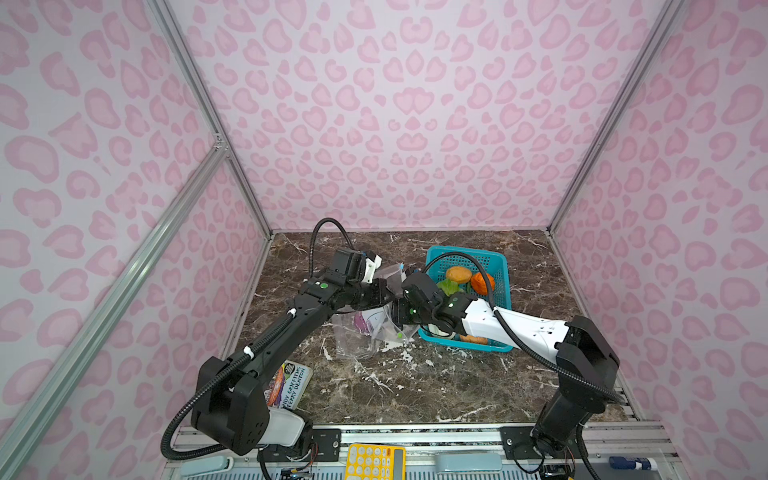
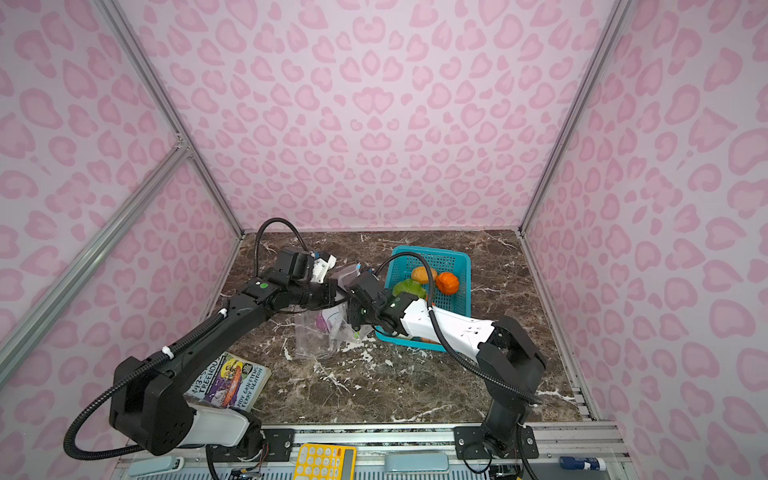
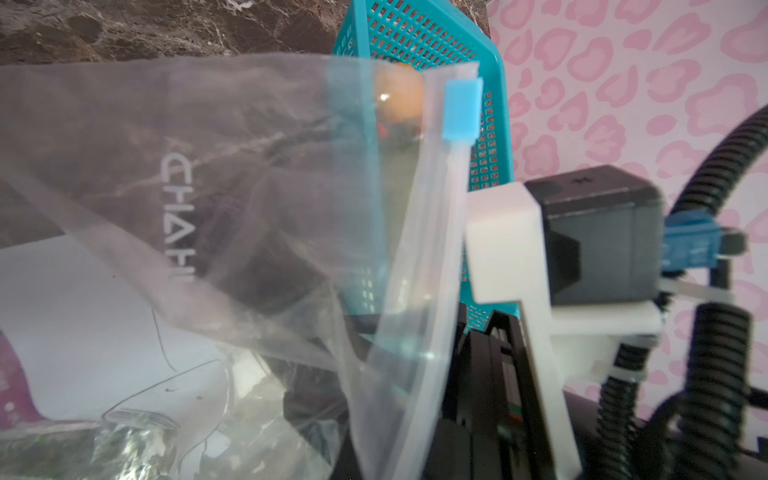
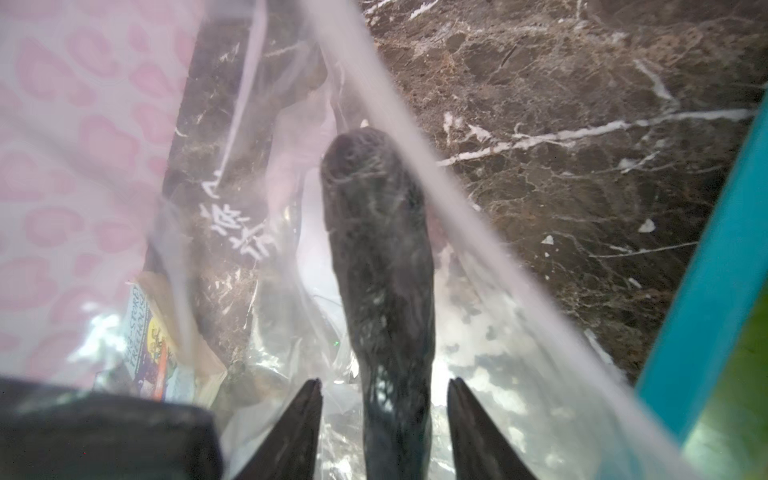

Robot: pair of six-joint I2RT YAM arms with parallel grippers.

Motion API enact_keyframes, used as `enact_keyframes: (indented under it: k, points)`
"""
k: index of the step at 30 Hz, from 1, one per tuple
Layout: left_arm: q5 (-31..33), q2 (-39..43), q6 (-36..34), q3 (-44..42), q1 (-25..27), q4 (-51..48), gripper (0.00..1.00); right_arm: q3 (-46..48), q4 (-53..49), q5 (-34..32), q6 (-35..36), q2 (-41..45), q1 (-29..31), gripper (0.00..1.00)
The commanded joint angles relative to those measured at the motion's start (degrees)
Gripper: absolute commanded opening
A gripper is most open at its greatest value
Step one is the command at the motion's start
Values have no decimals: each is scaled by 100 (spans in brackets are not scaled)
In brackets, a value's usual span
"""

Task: Place the food in the zip-top bag and seal the zipper
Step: 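Lower the eggplant into the bag and open the right gripper, then return the right gripper to the basket and reach for the carrot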

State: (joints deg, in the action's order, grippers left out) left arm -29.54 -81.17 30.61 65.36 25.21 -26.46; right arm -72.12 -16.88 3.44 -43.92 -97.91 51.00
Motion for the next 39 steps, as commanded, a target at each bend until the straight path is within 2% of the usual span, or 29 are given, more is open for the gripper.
enact_keyframes:
  k: [1,5,11,19,23,26,31,39]
  points:
    - [5,41,-24,14,-16,115,3,121,286,-130,15,132,12,63]
    - [8,39,-24,13,-34,115,3,242,423,-205,53,351,15,65]
    - [2,39,-26,13,-44,115,3,142,38,-454,383,740,-85,65]
    - [9,34,-38,20,-51,115,3,131,-1240,-624,1200,1386,-818,66]
    - [-16,25,-38,20,-49,115,3,91,-2348,-855,1816,1693,-1303,73]
    - [-30,24,-38,31,-51,115,3,225,-2883,-970,2094,1931,-1664,74]
    - [-39,-7,-38,31,-46,115,3,482,-3339,-975,2365,2110,-2044,99]
    - [-44,-8,-46,22,-52,115,3,711,-3464,-400,2480,1694,-2147,98]
